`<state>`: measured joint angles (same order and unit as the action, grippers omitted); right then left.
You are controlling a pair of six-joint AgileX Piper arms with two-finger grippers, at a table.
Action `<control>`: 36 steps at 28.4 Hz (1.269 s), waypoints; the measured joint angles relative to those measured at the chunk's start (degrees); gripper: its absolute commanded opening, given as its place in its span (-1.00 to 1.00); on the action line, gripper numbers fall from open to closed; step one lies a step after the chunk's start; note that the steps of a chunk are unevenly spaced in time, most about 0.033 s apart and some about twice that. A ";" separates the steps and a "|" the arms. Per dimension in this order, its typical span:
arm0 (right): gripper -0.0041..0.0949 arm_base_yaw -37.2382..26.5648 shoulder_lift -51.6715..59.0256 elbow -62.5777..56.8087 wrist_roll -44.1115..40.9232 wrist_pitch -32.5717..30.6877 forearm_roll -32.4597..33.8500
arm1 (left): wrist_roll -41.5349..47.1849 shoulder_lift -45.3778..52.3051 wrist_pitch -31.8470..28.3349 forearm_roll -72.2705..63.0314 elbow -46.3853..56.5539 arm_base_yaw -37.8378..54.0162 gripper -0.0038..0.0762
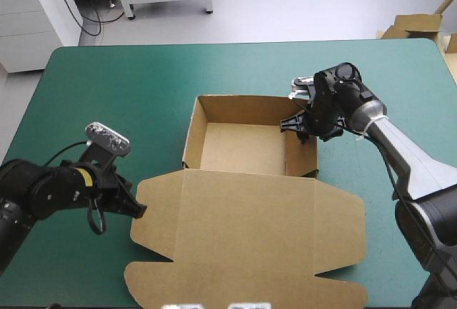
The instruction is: Fold the box
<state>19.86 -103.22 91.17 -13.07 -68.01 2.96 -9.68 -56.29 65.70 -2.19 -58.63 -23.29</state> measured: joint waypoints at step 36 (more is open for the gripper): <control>-0.96 -8.46 -3.03 -0.52 3.94 0.71 -4.16 | -1.31 23.90 -8.48 -2.35 29.59 0.00 -0.92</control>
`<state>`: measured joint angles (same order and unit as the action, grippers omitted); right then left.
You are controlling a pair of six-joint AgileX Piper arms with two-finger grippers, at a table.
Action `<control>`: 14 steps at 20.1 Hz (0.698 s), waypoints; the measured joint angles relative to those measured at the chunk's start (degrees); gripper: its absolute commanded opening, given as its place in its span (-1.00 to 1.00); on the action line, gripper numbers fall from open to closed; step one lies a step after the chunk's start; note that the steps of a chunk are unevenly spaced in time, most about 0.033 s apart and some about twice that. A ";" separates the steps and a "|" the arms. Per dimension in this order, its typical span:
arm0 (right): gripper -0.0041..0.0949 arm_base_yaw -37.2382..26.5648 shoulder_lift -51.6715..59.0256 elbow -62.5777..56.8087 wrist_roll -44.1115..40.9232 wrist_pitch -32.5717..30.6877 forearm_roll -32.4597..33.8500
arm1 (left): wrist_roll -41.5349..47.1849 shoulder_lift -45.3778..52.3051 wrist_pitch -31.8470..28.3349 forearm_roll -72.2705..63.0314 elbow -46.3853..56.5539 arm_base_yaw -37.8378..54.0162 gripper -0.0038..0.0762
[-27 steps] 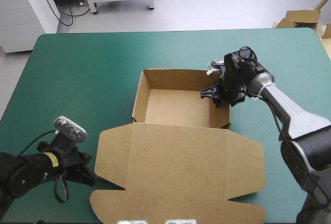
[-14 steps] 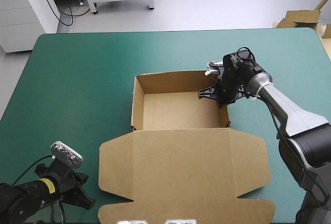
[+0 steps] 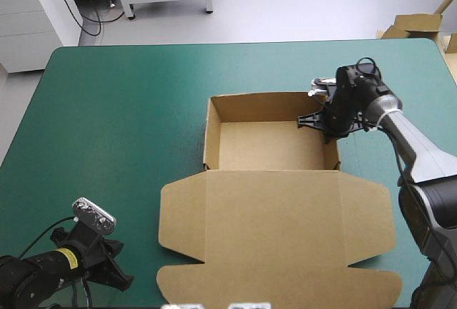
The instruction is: Fold the box
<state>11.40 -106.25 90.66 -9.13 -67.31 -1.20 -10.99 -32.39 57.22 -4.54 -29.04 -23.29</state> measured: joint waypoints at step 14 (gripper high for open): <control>-0.96 -36.62 3.47 0.00 3.71 -0.09 7.87 | -0.18 0.00 -0.19 -0.02 0.00 0.00 -0.92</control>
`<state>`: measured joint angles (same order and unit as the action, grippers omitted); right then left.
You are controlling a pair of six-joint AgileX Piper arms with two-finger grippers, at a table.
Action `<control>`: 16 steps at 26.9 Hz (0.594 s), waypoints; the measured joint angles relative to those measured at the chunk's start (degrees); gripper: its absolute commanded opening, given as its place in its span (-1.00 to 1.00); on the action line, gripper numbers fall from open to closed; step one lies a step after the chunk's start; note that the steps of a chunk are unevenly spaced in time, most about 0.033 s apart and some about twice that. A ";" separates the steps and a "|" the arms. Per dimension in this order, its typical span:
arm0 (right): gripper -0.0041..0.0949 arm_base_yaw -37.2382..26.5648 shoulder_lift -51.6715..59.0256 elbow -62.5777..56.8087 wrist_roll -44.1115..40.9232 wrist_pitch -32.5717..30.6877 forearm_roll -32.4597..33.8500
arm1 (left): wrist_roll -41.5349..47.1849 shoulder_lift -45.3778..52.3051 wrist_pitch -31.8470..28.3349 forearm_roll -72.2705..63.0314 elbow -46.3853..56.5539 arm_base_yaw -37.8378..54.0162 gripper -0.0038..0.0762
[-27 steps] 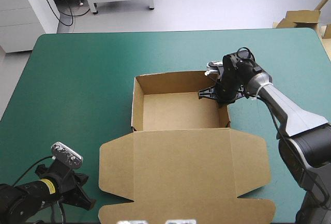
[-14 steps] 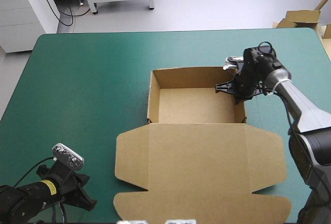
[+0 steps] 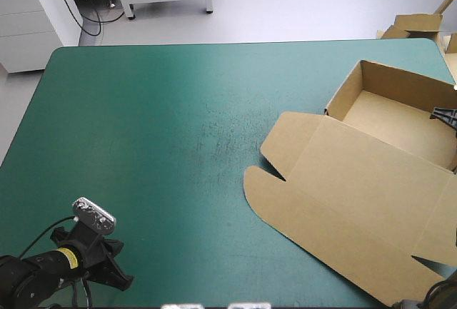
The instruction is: Fold the box
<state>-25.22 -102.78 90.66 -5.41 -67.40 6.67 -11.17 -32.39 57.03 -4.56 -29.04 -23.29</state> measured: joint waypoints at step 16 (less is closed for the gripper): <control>-0.47 -4.49 0.00 0.00 -0.55 -0.17 1.46 | -0.59 0.00 0.00 0.00 0.00 0.00 -0.92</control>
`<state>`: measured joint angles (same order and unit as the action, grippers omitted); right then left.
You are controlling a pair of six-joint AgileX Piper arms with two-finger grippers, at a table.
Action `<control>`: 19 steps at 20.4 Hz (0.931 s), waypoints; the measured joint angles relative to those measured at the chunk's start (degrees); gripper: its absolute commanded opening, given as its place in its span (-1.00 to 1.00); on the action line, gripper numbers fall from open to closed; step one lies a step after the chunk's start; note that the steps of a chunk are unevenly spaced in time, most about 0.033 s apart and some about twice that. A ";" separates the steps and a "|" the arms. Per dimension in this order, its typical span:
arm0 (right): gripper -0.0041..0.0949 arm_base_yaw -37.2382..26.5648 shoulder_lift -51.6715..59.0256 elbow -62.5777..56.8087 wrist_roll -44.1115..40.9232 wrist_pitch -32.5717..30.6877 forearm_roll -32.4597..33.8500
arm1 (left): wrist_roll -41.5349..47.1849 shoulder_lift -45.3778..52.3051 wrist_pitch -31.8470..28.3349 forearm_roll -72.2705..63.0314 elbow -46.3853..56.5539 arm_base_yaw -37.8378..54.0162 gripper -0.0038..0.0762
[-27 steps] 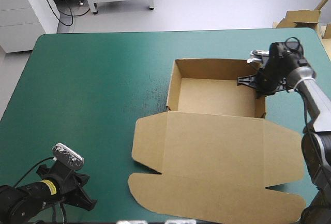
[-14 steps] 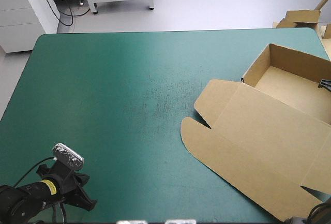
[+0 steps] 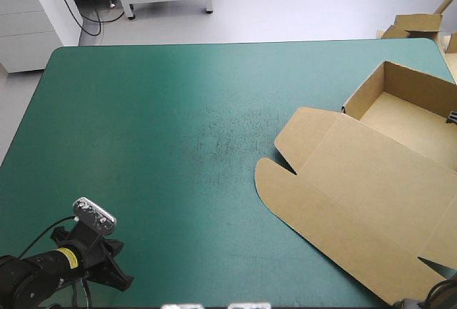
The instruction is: Fold the box
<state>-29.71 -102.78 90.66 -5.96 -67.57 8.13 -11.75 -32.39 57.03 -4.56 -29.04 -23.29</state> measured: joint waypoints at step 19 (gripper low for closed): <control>0.02 -0.16 3.90 0.00 7.77 -0.23 -5.10 | -0.05 0.00 0.00 -0.04 0.00 0.00 -0.92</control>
<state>-29.88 -98.88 90.66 1.81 -67.80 3.04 -11.80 -32.39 57.03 -4.61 -29.04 -23.29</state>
